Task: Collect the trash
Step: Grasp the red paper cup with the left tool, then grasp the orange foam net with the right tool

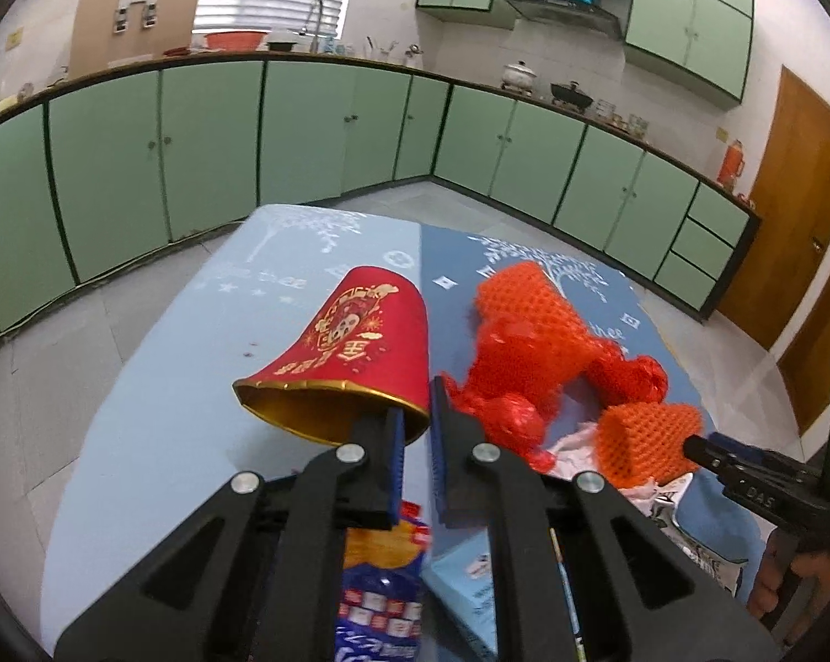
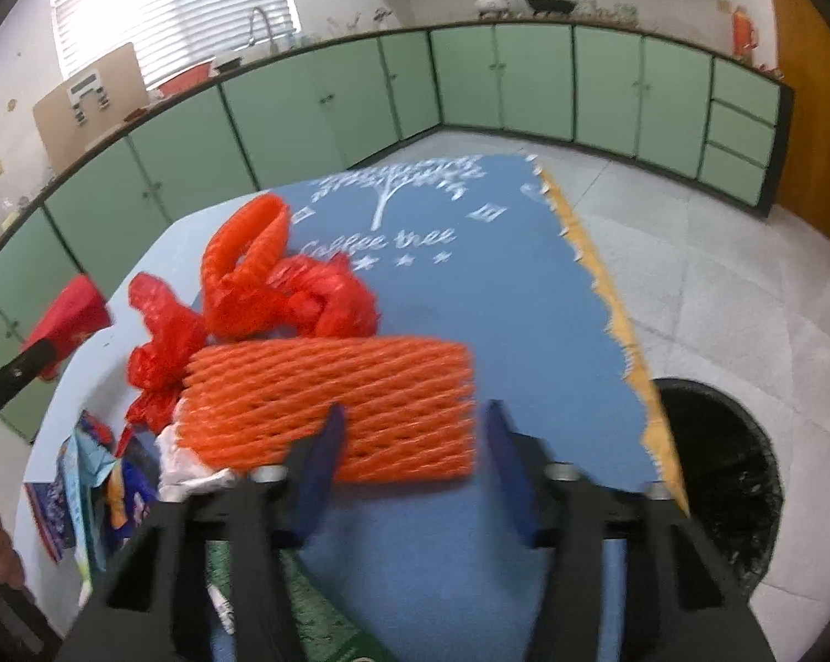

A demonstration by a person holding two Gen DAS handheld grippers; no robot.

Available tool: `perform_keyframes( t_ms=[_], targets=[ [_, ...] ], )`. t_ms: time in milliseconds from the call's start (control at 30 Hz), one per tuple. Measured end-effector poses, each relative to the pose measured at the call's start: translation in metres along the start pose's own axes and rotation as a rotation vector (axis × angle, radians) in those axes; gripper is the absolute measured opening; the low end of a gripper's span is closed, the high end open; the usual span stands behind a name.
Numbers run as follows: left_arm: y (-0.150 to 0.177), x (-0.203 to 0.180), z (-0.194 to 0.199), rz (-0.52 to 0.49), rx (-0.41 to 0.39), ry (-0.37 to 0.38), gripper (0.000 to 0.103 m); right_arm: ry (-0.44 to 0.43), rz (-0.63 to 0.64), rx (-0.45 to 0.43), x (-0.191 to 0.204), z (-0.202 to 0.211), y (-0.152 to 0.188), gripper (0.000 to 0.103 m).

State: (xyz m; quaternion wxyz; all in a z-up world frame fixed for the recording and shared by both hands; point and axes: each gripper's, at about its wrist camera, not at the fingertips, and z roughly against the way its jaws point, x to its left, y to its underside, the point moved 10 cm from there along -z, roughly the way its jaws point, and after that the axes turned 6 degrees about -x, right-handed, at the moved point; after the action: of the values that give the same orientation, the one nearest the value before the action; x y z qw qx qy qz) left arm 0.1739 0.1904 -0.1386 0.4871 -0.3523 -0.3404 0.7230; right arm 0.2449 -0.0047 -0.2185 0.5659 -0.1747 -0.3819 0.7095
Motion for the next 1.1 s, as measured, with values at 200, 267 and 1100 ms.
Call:
perform_keyframes(
  t_ms=[200, 267, 1100],
  targets=[
    [0.003, -0.011, -0.001, -0.029, -0.002, 0.008, 0.007, -0.049, 0.027, -0.016, 0.011, 0.011, 0.001, 0.000],
    [0.002, -0.012, 0.001, -0.035, -0.008, 0.007, 0.007, -0.051, 0.024, -0.037, 0.010, 0.018, -0.004, 0.000],
    [0.002, -0.032, 0.002, -0.089, -0.025, 0.011, 0.007, -0.097, -0.004, -0.007, 0.015, 0.010, -0.009, 0.010]
  ],
)
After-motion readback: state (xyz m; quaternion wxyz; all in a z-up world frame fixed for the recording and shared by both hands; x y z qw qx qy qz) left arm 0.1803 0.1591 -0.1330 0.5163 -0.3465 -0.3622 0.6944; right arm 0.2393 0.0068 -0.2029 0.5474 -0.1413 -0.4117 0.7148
